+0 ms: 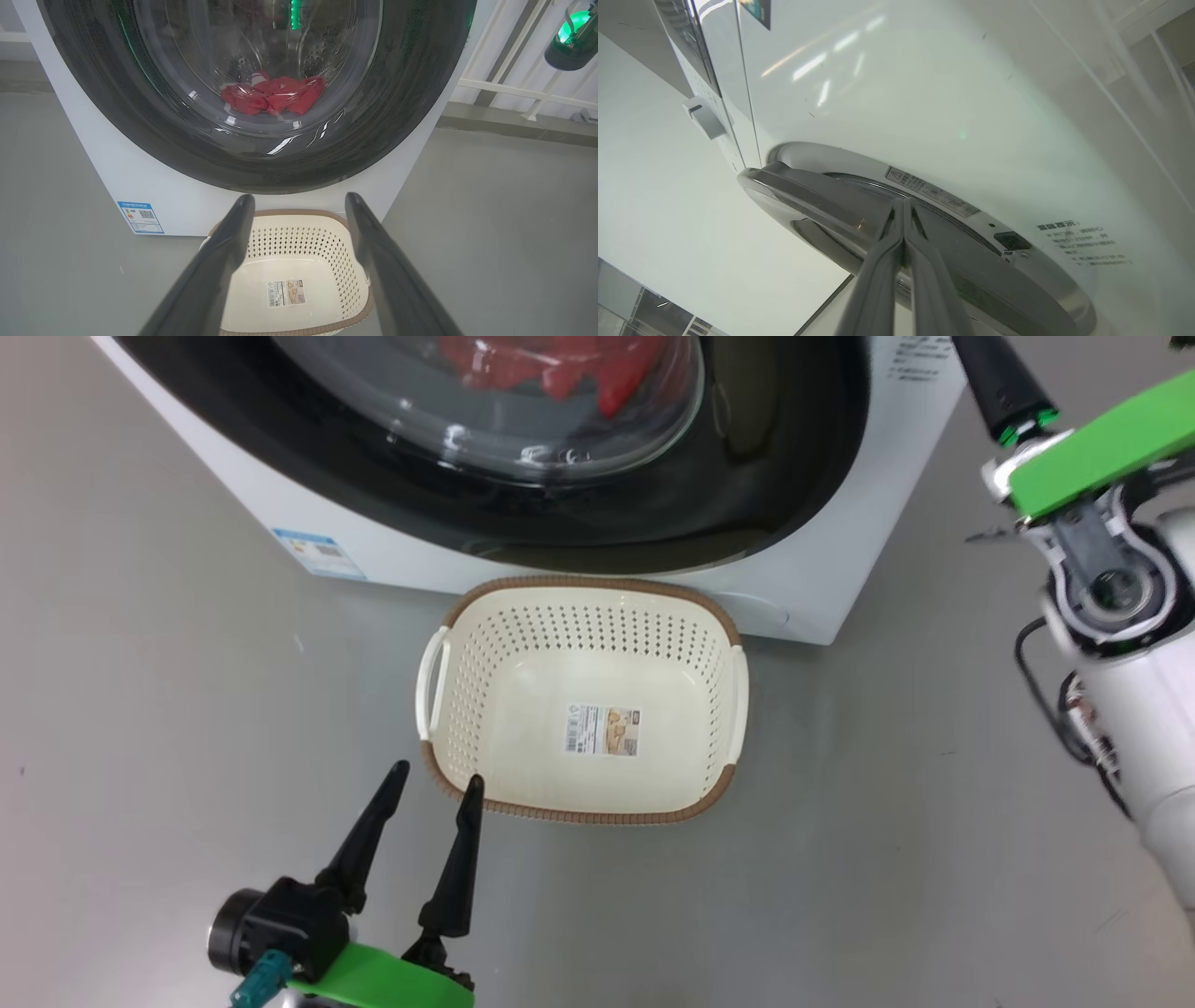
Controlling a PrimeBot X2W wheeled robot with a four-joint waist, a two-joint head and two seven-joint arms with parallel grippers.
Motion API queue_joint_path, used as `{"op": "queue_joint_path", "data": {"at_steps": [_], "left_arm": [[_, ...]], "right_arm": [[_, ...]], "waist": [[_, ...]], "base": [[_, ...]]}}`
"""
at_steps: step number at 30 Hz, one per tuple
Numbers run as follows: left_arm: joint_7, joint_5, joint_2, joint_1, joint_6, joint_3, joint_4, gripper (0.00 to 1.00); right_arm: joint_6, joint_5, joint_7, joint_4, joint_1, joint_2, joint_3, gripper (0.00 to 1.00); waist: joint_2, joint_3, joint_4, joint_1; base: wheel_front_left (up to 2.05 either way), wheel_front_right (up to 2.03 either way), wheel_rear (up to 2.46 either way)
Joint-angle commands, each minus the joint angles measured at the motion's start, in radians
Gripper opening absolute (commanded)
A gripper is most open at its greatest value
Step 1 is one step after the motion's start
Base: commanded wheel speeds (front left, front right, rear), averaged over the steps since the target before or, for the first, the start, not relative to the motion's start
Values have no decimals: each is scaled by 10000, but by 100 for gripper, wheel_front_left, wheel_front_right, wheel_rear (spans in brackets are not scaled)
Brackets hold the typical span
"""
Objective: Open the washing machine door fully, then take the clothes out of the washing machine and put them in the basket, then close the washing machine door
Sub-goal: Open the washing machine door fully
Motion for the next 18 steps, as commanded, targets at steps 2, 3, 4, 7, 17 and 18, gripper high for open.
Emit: {"op": "queue_joint_path", "data": {"at_steps": [2,3,4,7,17,18], "left_arm": [[-120,-91,116,-252,-78,210,-165,100],[-120,-109,116,-287,-81,184,-163,100],[-120,-127,116,-316,-83,161,-154,100],[-120,-204,116,-442,-94,80,-147,100],[-120,-400,116,-703,-111,-72,-105,100],[-120,-417,116,-721,-113,-87,-105,100]], "right_arm": [[8,678,618,-202,-427,-139,101,0],[8,926,904,-159,-538,-231,98,0],[8,1150,1186,-93,-644,-320,93,0],[8,2089,2515,284,-1037,-549,25,0],[8,3069,4592,1528,-2029,-611,-64,0],[8,3098,4667,1625,-2123,-594,-85,0]], "waist": [[0,372,275,0],[0,426,301,0],[0,464,327,0],[0,670,428,0],[0,1083,571,0],[0,1112,585,0]], "base": [[0,0,0],[0,0,0],[0,0,0],[0,0,0],[0,0,0],[0,0,0]]}}
